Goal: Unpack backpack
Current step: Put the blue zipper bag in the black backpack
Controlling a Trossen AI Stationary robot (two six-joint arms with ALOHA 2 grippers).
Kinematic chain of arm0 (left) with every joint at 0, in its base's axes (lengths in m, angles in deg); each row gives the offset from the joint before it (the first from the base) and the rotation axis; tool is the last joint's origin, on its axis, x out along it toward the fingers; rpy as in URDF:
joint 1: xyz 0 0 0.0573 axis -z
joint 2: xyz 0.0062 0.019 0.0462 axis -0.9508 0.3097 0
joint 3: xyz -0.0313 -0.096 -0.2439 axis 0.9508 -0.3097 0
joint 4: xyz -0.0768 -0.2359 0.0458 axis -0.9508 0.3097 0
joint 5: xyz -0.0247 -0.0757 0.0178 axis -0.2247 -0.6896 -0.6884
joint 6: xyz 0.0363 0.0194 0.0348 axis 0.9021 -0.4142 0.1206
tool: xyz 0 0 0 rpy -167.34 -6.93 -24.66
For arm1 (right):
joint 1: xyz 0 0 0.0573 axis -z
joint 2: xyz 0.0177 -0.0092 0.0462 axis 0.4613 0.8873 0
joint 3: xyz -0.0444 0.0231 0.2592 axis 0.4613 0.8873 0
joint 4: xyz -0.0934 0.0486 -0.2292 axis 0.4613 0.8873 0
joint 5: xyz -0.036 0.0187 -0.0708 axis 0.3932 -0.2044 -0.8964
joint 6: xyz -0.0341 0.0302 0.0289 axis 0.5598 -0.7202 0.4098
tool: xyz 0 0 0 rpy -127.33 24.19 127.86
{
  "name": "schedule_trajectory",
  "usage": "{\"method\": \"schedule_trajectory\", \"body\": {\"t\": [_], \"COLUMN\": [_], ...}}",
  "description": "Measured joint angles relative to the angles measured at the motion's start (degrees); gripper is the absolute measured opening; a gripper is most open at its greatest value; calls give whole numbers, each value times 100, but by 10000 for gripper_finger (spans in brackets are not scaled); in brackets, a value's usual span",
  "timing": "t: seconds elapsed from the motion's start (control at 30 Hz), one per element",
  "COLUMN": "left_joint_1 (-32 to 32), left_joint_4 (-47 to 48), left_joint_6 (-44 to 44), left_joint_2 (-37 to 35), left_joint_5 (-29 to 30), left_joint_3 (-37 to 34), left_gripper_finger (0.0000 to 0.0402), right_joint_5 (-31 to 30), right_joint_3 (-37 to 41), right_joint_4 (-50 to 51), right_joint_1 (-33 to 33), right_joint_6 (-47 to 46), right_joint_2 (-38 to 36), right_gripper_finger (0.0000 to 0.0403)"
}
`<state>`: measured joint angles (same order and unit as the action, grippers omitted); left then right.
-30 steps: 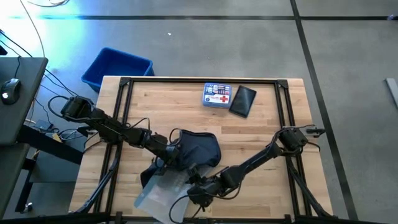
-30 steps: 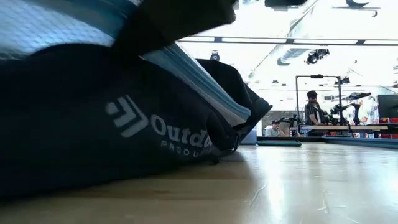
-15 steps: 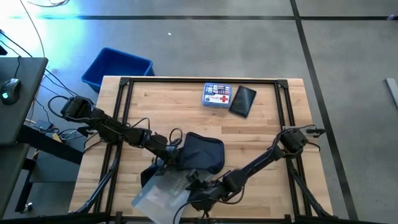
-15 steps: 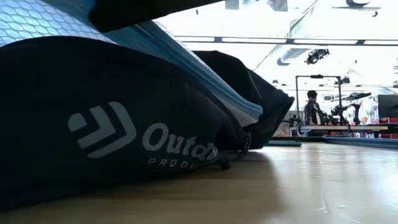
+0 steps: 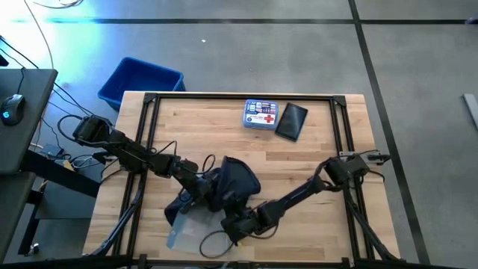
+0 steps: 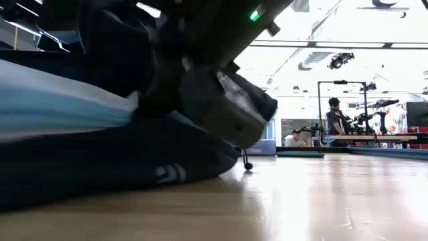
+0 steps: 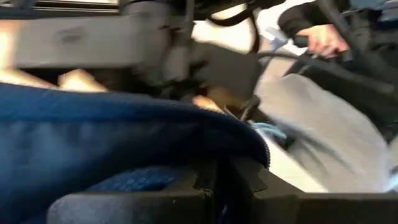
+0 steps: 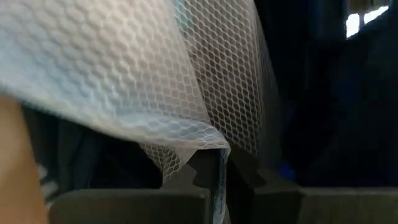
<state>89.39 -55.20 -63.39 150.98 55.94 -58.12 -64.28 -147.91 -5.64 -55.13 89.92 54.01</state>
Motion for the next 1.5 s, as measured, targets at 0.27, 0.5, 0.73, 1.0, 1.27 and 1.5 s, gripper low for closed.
{"method": "schedule_trajectory", "body": {"t": [0.27,0.5,0.73,1.0,1.27,1.5], "left_joint_1": [-2,-98,-243,-106,511,1636], "left_joint_4": [140,343,1240,1254,2668,4561], "left_joint_6": [-310,-278,-122,538,828,376], "left_joint_2": [0,-111,-707,-1157,-1776,-1923], "left_joint_5": [-150,78,1195,2799,3985,6519], "left_joint_3": [-2,-1,4,4,13,537], "left_gripper_finger": [0,1,35,120,155,138], "right_joint_5": [37,40,1139,712,-9,-584], "right_joint_3": [0,0,4,7,9,9], "right_joint_4": [183,466,1049,1327,2190,2906], "right_joint_1": [480,405,86,-547,-680,-530], "right_joint_6": [-64,-525,-1505,-2361,-2948,-4248], "right_joint_2": [11,11,11,11,-300,-625], "right_gripper_finger": [0,0,0,0,0,0]}}
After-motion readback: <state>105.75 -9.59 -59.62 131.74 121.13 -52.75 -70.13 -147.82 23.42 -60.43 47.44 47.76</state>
